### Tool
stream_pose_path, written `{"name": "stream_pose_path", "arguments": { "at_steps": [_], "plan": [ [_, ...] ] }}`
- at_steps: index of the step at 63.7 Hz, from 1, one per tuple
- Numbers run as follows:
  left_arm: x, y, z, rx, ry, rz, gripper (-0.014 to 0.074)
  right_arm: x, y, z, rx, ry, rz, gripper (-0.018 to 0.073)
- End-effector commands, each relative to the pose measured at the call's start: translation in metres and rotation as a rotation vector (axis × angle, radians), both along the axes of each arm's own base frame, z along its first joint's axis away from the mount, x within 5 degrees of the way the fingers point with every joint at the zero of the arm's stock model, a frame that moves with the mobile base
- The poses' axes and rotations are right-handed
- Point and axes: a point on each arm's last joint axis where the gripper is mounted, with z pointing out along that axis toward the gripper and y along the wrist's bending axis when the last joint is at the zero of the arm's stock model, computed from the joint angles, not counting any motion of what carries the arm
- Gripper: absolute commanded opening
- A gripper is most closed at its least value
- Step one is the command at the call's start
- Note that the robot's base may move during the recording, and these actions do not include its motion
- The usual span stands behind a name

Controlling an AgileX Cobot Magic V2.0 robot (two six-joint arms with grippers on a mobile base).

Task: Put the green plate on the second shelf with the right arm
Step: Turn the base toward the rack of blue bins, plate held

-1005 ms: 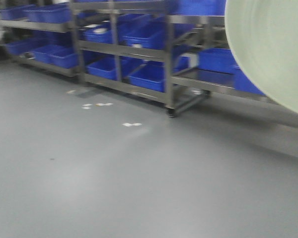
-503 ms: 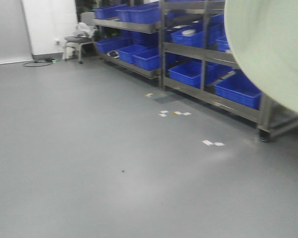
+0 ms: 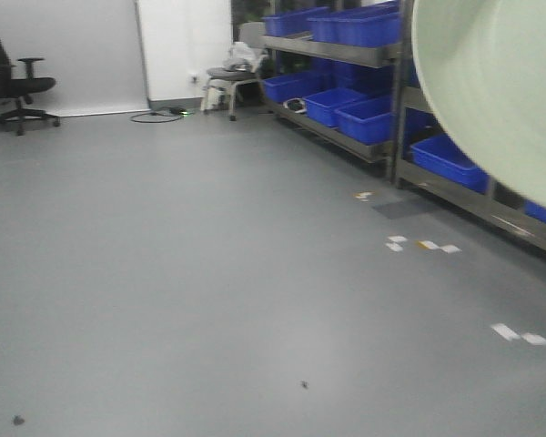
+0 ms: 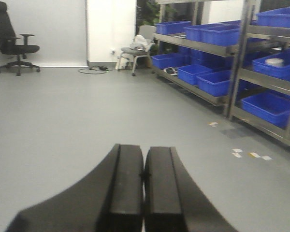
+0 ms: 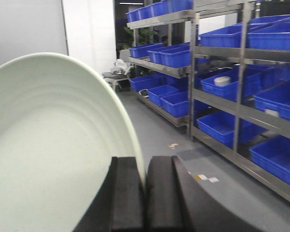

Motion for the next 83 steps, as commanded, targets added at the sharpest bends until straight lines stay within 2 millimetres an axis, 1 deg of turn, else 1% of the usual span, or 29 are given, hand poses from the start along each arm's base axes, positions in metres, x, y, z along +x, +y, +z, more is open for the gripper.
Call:
{"name": "stream_pose_path", "arguments": {
  "at_steps": [1,83],
  "plan": [
    [0.0001,-0.0003,-0.0054,-0.011,-0.058,-0.003,0.0131,-0.0031,0.0003,0.0206,0.016,-0.135,0.007,0.003],
    [0.0001,-0.0003,-0.0054,-0.011,-0.058,-0.003,0.0131,-0.0031,0.0003,0.0206,0.016,-0.135,0.007,0.003]
  ]
}}
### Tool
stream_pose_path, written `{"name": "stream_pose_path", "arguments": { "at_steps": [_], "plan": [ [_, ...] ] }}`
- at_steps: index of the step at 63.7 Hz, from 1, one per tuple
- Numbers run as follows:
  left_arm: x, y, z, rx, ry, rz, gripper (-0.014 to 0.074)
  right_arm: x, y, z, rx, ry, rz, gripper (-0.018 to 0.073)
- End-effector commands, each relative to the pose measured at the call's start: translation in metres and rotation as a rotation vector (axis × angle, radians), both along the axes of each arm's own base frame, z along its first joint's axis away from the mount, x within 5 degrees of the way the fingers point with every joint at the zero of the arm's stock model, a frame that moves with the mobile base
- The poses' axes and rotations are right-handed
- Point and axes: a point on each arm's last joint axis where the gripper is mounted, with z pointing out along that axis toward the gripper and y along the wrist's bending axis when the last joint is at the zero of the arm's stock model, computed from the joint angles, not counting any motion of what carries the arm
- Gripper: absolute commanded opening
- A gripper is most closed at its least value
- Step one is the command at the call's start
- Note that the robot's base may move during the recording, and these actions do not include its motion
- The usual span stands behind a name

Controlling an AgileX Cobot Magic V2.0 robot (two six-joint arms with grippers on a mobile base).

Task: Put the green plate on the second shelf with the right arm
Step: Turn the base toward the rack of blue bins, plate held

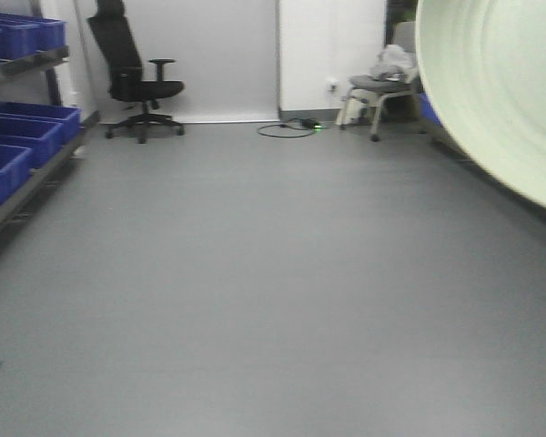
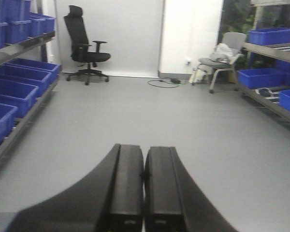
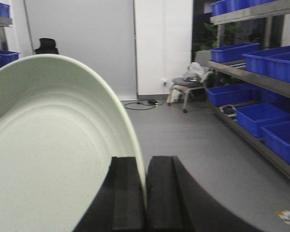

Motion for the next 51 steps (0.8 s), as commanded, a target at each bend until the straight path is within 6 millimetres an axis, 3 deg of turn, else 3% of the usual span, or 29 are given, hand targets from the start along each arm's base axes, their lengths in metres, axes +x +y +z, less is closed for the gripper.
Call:
{"name": "stream_pose_path", "arguments": {
  "at_steps": [1,51],
  "plan": [
    [0.0001,-0.0003,-0.0054,-0.011,-0.058,-0.003,0.0131,-0.0031,0.0003,0.0206,0.016,-0.135,0.007,0.003],
    [0.0001,-0.0003,-0.0054,-0.011,-0.058,-0.003,0.0131,-0.0031,0.0003,0.0206,0.016,-0.135,0.007,0.003]
  ]
}}
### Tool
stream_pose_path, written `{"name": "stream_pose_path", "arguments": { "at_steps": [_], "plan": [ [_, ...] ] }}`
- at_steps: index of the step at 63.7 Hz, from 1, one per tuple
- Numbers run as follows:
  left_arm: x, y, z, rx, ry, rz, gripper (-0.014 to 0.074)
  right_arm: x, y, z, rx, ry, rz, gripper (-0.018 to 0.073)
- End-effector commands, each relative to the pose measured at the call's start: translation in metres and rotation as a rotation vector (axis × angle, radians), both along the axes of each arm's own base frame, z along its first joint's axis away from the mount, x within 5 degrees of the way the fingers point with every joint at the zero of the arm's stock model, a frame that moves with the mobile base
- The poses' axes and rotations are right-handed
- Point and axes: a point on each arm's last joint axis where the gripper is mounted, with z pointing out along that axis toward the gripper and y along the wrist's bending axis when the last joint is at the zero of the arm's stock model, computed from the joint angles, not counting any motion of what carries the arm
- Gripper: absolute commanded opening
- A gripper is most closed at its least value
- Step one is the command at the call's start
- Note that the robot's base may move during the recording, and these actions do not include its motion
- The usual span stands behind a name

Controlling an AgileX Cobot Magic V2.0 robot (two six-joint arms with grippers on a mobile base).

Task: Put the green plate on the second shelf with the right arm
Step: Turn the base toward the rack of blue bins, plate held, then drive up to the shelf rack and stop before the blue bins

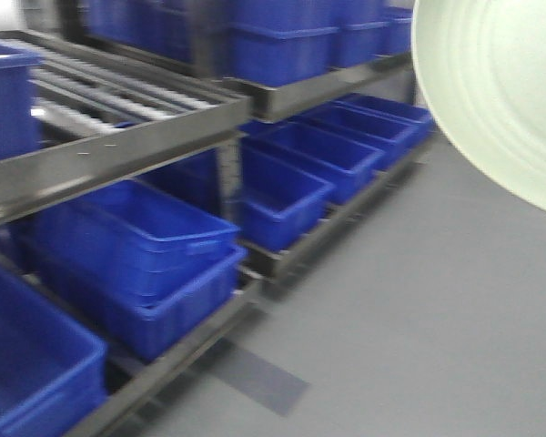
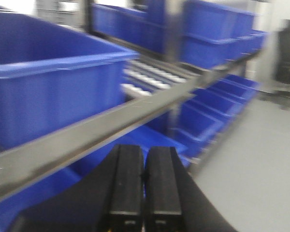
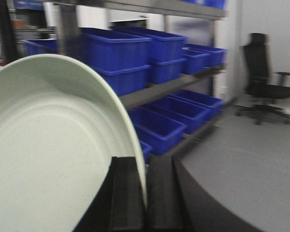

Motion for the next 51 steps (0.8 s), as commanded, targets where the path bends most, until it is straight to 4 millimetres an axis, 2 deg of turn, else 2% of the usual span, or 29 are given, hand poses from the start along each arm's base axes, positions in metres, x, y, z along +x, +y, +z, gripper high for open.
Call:
{"name": "stream_pose_path", "arguments": {
  "at_steps": [1,51],
  "plan": [
    [0.0001,-0.0003,-0.0054,-0.011,-0.058,-0.003,0.0131,-0.0032,0.0003,0.0208,0.016,-0.136,0.007,0.003],
    [0.0001,-0.0003,-0.0054,-0.011,-0.058,-0.003,0.0131,-0.0032,0.0003,0.0208,0.016,-0.136,0.007,0.003]
  ]
}}
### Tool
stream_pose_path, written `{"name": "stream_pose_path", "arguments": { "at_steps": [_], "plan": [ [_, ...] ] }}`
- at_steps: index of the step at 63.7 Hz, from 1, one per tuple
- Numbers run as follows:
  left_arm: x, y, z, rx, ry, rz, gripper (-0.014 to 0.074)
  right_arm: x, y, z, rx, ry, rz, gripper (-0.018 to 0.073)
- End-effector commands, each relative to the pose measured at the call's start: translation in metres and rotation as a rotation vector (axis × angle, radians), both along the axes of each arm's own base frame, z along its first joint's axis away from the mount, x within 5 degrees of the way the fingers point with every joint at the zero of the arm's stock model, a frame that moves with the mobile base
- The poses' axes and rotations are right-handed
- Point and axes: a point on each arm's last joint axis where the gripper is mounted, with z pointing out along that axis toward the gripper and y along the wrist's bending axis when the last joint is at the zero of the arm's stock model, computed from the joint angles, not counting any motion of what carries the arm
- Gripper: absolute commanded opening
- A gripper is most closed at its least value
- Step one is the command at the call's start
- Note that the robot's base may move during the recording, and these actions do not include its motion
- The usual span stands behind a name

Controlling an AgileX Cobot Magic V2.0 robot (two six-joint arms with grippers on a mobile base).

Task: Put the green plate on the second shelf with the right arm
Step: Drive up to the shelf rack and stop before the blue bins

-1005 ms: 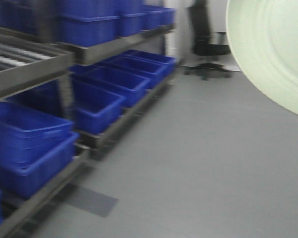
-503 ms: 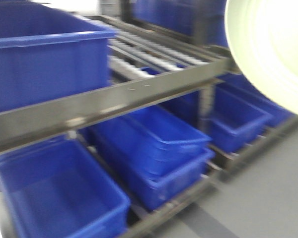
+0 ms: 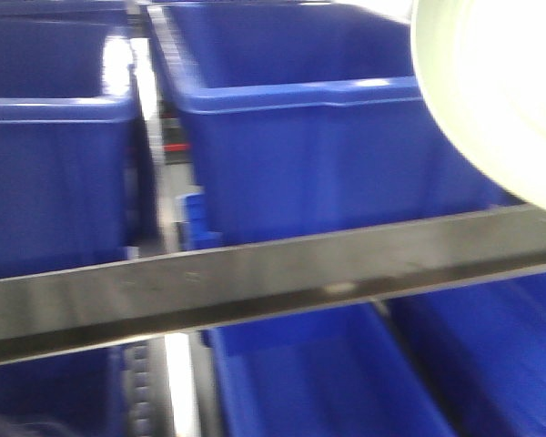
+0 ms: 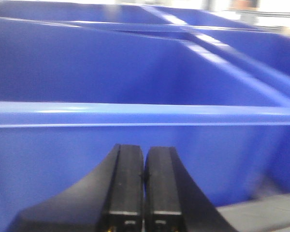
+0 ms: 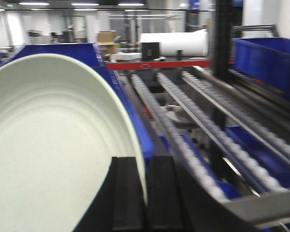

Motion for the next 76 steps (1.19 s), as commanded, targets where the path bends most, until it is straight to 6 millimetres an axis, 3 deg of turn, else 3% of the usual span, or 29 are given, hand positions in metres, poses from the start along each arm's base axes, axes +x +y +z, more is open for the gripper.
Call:
{"name": "stream_pose_path", "arguments": {
  "at_steps": [1,76],
  "plan": [
    [0.0001,-0.0003,-0.0054,-0.011,-0.058,-0.003,0.0131,-0.0032,0.0003,0.0208,0.016,-0.136,0.007,0.003],
    [0.0001,-0.0003,-0.0054,-0.011,-0.058,-0.003,0.0131,-0.0034,0.0003,0.0215,0.016,-0.144,0.007,0.003]
  ]
}}
